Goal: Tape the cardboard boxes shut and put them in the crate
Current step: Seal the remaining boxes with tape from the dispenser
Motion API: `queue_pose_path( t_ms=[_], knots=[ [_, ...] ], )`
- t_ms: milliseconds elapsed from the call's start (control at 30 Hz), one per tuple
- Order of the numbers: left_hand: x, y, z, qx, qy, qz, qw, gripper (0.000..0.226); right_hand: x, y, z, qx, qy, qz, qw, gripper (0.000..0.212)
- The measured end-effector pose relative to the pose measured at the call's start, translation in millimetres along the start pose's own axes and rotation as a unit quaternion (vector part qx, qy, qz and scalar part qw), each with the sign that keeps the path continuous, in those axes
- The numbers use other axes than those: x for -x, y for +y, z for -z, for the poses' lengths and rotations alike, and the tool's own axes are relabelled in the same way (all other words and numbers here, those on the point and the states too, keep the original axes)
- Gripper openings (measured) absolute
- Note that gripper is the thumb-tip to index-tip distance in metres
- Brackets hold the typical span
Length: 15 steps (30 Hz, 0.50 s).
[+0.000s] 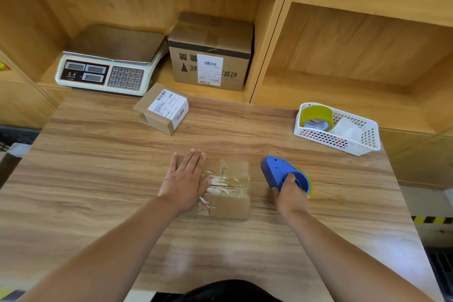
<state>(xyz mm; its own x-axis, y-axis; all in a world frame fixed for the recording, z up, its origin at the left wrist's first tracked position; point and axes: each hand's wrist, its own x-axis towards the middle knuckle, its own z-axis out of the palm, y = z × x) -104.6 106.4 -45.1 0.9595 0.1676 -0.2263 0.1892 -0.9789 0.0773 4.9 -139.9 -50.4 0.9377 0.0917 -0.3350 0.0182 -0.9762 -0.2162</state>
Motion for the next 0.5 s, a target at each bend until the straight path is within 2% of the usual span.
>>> queue_pose_path(
  t_ms=[133,167,367,433,500],
  knots=[
    [5,2,1,-0.015,0.0,-0.001,1.0,0.096,-3,9,1,-0.029,-0.041,-0.028,0.998,0.019],
    [5,3,2,-0.013,0.0,0.001,1.0,0.091,-2,11,2,-0.021,-0.048,-0.028,0.998,0.018],
    [7,12,20,0.024,-0.011,0.028,0.999,0.082,1,6,18,0.029,0.002,0.022,0.999,0.035],
    [6,16,33,0.062,-0.008,0.031,0.998,0.072,4,4,24,0.012,0.022,0.042,0.999,0.035],
    [4,21,46,0.093,0.0,0.028,0.995,0.072,10,3,31,-0.03,0.049,0.062,0.996,0.036]
  ],
)
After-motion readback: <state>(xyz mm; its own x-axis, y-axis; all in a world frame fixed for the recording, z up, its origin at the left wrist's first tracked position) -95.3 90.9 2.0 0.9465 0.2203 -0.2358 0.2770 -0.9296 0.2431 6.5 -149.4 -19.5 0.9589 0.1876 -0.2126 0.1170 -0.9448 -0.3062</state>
